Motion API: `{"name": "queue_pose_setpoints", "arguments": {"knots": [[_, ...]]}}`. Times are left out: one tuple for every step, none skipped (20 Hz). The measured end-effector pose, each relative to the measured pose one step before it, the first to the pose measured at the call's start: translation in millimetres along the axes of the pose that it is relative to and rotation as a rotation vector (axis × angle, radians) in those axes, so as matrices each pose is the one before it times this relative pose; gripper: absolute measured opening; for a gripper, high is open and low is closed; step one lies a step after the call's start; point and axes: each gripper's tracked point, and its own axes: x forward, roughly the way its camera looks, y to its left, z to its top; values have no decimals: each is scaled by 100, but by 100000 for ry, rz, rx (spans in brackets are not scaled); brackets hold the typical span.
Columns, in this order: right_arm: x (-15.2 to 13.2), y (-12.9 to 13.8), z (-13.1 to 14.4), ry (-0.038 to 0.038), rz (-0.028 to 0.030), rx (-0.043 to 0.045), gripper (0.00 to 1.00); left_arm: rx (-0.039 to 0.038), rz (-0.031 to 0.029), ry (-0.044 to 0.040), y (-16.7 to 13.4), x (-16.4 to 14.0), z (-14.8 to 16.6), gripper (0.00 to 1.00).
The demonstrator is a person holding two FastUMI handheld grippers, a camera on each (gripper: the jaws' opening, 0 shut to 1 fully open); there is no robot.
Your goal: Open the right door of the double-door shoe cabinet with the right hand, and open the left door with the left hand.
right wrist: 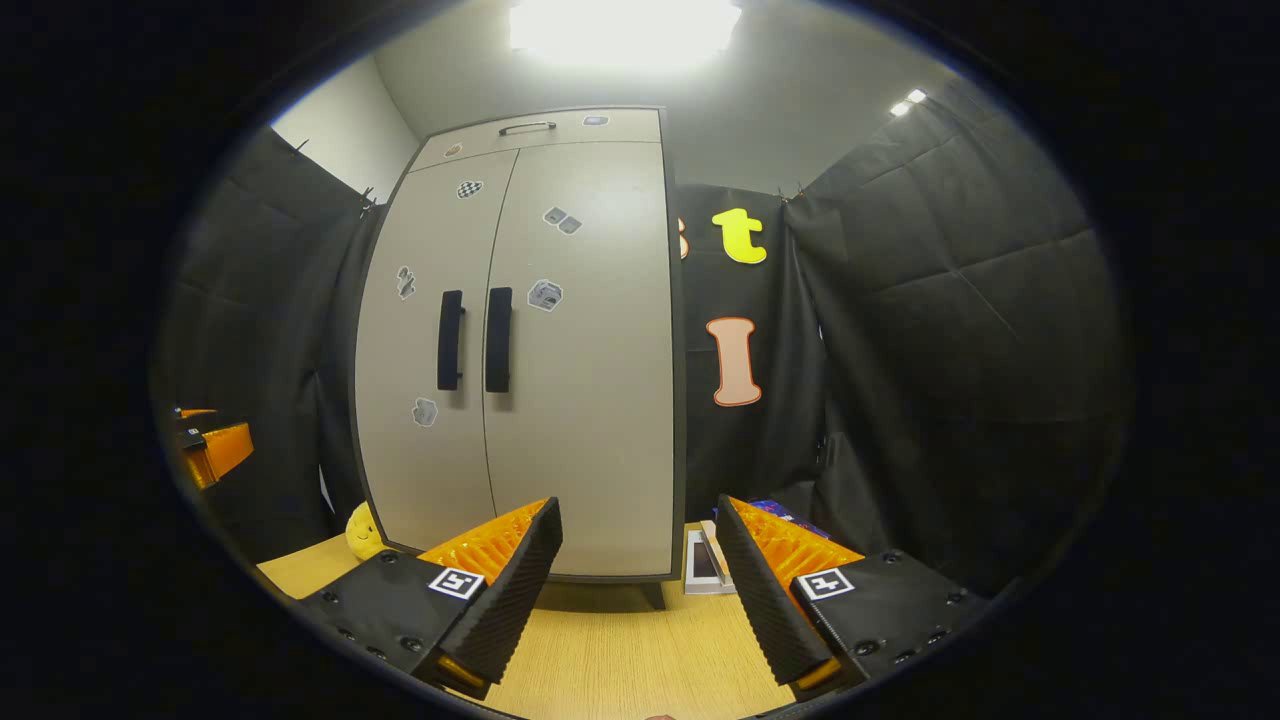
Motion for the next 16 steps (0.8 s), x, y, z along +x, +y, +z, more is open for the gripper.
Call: {"name": "queue_pose_setpoints", "arguments": {"knots": [[130,-2,-276,455,297,-274,98,123,185,-273,100,-63,131,91],[119,-20,-72,521,177,-343,97,7,253,-269,20,-32,27,91],[79,83,41,258,231,-95,98,-47,344,-324,138,-25,151,91],[98,177,136,-112,415,70,98,-145,283,-227,66,-86,35,92],[167,171,274,-415,417,67,98,-262,169,-119,29,4,63,92],[245,315,382,-646,499,21,98,-184,45,116,55,27,-175,92],[326,243,351,-488,948,-158,98,51,75,214,69,27,-61,92],[406,398,293,-14,957,-549,98,176,153,291,112,-25,-223,91],[453,396,423,-44,938,-521,98,254,363,246,201,-31,-62,91],[542,324,584,-473,758,-221,98,209,427,277,199,-145,-77,92],[578,349,622,-626,828,156,98,56,644,129,230,-124,-65,92],[607,386,741,-1125,1215,159,98,-163,840,-191,286,-132,-8,91],[784,344,639,-1275,646,-402,98,-237,491,-342,226,-78,73,92],[934,221,463,-664,279,-762,97,61,710,-280,391,-78,-22,91],[894,397,406,-331,776,-584,97,369,891,-256,396,-119,90,91],[846,540,539,-772,940,-79,98,424,957,-163,371,-127,-8,91]]}}
